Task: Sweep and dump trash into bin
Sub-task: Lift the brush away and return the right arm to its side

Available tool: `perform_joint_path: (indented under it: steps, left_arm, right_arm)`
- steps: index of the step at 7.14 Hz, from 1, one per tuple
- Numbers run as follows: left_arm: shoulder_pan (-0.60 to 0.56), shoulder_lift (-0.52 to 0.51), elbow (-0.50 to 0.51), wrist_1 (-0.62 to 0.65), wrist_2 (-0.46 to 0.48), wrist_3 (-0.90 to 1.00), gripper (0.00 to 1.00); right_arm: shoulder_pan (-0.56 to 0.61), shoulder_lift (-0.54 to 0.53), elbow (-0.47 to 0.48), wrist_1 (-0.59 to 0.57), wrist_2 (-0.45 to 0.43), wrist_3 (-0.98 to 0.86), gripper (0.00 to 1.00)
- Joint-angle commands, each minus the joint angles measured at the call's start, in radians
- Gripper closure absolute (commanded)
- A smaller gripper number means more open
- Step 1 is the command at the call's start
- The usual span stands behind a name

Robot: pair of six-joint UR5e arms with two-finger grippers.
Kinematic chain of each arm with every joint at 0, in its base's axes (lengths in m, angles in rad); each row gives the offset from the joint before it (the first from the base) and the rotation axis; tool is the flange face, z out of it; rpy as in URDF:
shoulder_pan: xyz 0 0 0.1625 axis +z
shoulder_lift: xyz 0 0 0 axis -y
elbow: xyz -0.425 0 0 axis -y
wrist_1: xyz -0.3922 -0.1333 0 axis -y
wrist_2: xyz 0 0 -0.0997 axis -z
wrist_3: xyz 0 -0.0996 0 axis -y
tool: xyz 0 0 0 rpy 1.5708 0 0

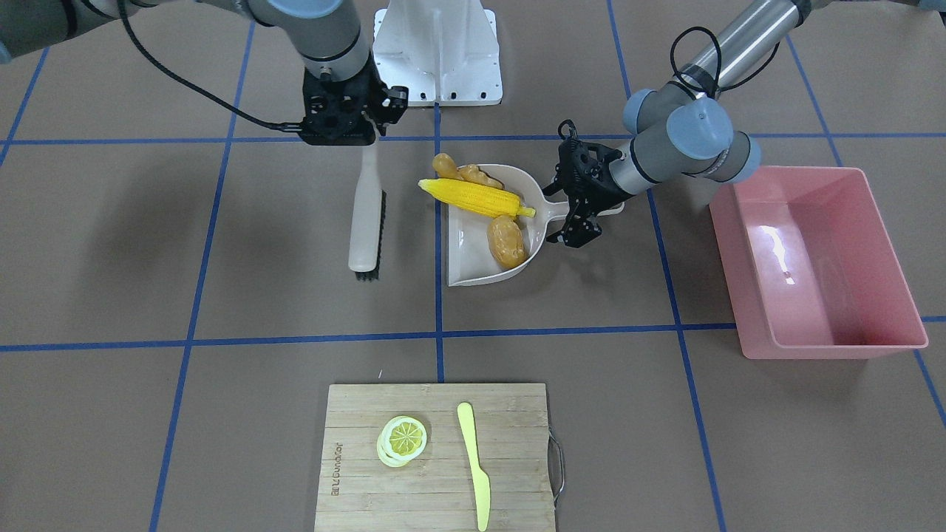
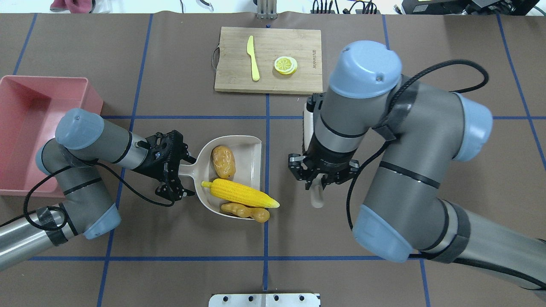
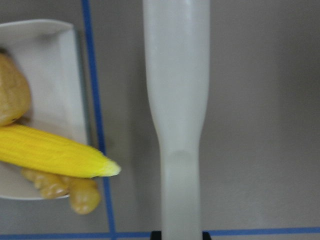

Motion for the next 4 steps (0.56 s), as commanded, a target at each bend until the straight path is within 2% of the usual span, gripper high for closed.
perform_joint_path:
  steps: [1, 2, 4]
  left_arm:
    - [-0.001, 0.0, 0.0, 0.0, 0.006, -0.001, 0.1]
    - [0.0, 0.0, 0.0, 0.002, 0.008, -0.001, 0.2]
    - [-0.001, 0.0, 0.0, 0.003, 0.014, 0.002, 0.33]
  right_arm:
    - [0.123, -0.195, 0.089, -0.002, 0.002, -0.183, 1.0]
    - [0.154, -0.299, 0.135, 0.007, 0.002, -0.272, 1.0]
    - [0.269, -0.447, 0.138, 0.011, 0.002, -0.482, 1.0]
